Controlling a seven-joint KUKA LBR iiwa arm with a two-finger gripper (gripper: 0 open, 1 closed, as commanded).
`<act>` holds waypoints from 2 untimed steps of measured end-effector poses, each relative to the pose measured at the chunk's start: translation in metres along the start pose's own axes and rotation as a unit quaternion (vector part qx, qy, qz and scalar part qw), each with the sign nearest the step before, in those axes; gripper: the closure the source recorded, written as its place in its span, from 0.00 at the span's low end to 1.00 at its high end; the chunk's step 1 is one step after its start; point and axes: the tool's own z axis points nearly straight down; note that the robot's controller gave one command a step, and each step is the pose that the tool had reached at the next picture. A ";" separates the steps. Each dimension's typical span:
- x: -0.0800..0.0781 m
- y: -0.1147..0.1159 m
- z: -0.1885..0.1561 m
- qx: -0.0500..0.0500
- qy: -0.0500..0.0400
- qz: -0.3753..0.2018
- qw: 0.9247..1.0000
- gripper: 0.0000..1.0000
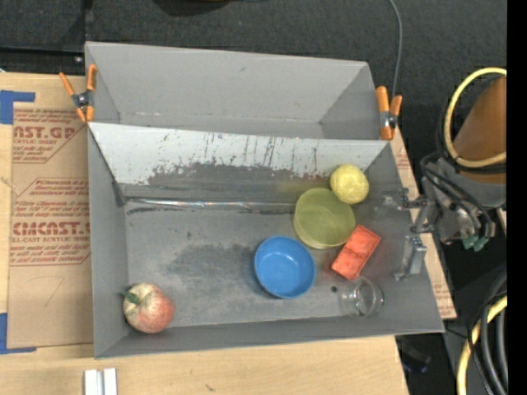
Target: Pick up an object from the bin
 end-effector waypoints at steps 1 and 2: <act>-0.048 -0.006 0.136 0.000 -0.002 -0.104 0.995 0.00; -0.066 -0.009 0.078 0.001 -0.004 -0.202 0.979 0.00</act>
Offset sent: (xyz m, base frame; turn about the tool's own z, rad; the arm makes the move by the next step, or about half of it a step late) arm 0.0637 -0.0107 -0.0799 -0.4064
